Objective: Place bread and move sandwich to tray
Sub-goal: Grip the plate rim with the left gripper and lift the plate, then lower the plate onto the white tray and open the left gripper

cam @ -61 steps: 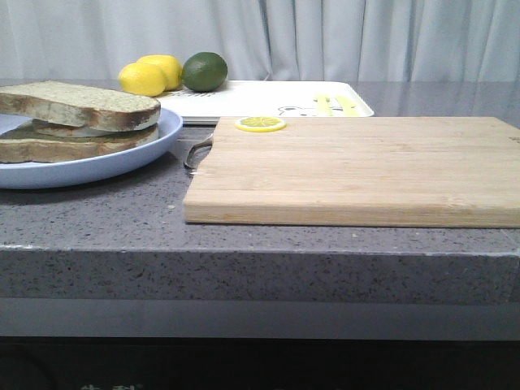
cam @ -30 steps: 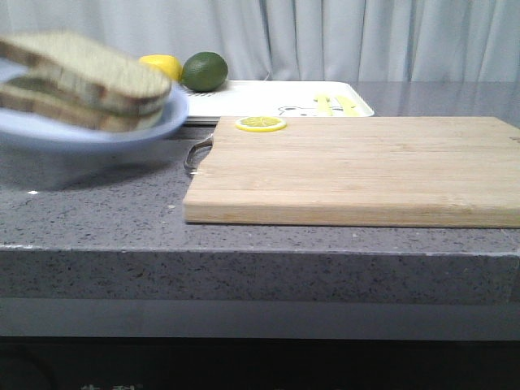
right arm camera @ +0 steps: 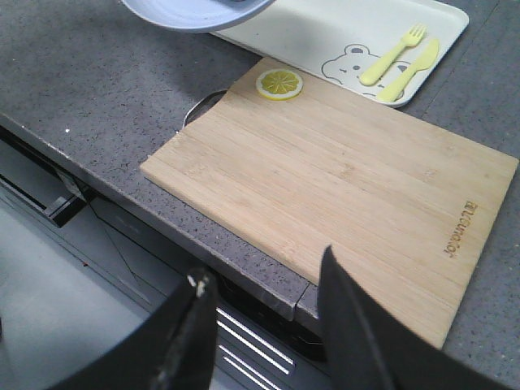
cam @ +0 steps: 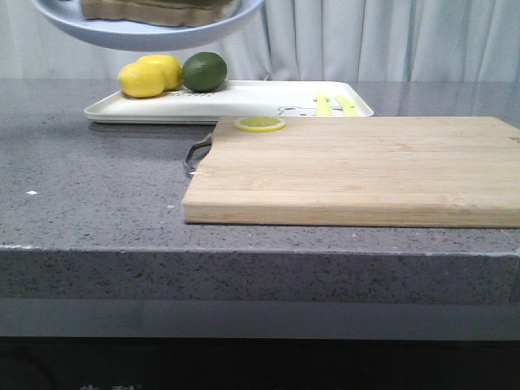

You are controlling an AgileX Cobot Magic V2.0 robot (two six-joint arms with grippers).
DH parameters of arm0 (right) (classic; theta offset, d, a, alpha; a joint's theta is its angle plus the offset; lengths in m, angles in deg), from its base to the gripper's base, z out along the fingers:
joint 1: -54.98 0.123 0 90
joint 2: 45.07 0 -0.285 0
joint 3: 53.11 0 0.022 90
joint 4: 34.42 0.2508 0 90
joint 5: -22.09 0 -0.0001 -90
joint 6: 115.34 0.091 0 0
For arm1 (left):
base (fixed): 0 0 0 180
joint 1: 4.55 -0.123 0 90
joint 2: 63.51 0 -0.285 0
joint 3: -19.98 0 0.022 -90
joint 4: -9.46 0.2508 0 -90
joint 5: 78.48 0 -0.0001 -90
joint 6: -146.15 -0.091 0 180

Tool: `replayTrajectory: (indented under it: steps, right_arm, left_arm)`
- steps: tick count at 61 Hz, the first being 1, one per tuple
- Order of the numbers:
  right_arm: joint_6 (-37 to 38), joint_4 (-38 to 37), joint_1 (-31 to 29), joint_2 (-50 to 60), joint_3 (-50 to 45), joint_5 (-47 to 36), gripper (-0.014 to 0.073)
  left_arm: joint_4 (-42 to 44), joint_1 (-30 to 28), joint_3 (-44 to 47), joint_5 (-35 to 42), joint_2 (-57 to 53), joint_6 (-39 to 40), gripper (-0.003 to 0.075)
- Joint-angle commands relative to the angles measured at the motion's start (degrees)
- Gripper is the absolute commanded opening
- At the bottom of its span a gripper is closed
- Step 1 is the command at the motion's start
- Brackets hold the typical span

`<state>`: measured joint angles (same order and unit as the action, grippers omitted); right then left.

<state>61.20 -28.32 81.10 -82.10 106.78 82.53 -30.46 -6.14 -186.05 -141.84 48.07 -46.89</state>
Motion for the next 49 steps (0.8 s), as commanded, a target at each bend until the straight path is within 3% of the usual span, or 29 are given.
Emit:
replayTrajectory:
  steps: [1,23,49]
  right_arm:
    - [-0.34,0.07,-0.32,-0.20,1.35,-3.82,0.0330]
    - [-0.34,0.07,-0.32,-0.20,1.35,-3.82,0.0330]
    - [-0.34,0.07,-0.32,-0.20,1.35,-3.82,0.0330]
  left_arm:
    - [-5.87,1.99,-5.15,3.97,0.19,3.09,-0.0020]
    - [-5.87,4.42,-17.55,3.87,13.63,12.32,-0.0020]
    - [-3.63,4.42,-18.74,7.47,19.42,20.46,-0.0019]
